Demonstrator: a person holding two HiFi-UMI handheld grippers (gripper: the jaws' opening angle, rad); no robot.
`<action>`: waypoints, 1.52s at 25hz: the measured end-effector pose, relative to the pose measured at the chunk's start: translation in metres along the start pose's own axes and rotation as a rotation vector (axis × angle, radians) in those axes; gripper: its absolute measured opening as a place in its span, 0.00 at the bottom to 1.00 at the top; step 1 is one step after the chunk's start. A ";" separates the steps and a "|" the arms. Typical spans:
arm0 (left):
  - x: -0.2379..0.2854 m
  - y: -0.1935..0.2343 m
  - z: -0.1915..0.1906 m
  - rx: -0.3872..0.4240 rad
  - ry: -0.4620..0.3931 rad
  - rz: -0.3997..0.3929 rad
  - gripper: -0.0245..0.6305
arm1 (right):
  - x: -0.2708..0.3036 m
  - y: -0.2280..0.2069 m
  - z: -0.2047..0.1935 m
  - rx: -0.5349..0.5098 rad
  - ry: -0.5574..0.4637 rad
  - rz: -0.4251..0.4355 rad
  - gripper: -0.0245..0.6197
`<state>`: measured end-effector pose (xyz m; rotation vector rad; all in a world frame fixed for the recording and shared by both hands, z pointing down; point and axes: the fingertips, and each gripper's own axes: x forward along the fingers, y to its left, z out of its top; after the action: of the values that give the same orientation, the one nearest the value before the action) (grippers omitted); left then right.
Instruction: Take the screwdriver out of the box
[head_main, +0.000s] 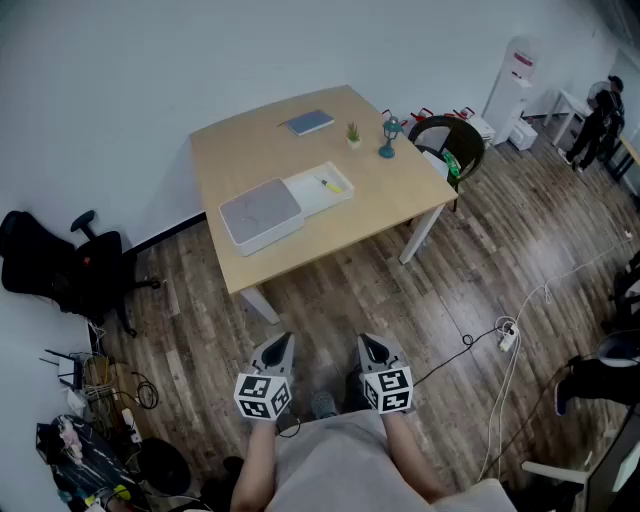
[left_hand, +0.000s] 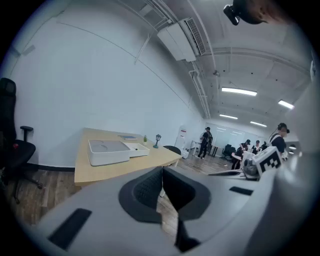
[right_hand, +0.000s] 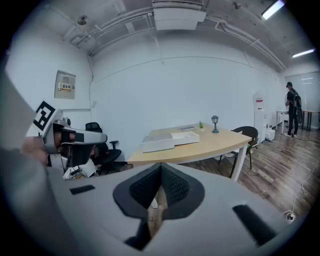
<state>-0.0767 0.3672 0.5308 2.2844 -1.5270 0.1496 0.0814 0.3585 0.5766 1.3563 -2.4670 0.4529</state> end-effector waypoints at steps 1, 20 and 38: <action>0.001 0.000 0.000 0.000 0.000 -0.001 0.05 | 0.001 0.000 -0.001 0.000 0.002 -0.001 0.05; 0.005 0.019 -0.011 -0.013 0.054 0.019 0.09 | 0.022 0.012 -0.025 0.050 0.072 0.126 0.09; 0.100 0.080 0.022 -0.065 0.048 0.117 0.16 | 0.114 -0.056 0.027 0.021 0.117 0.156 0.14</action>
<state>-0.1119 0.2454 0.5608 2.1277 -1.6169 0.1823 0.0676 0.2324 0.6042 1.1156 -2.4867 0.5778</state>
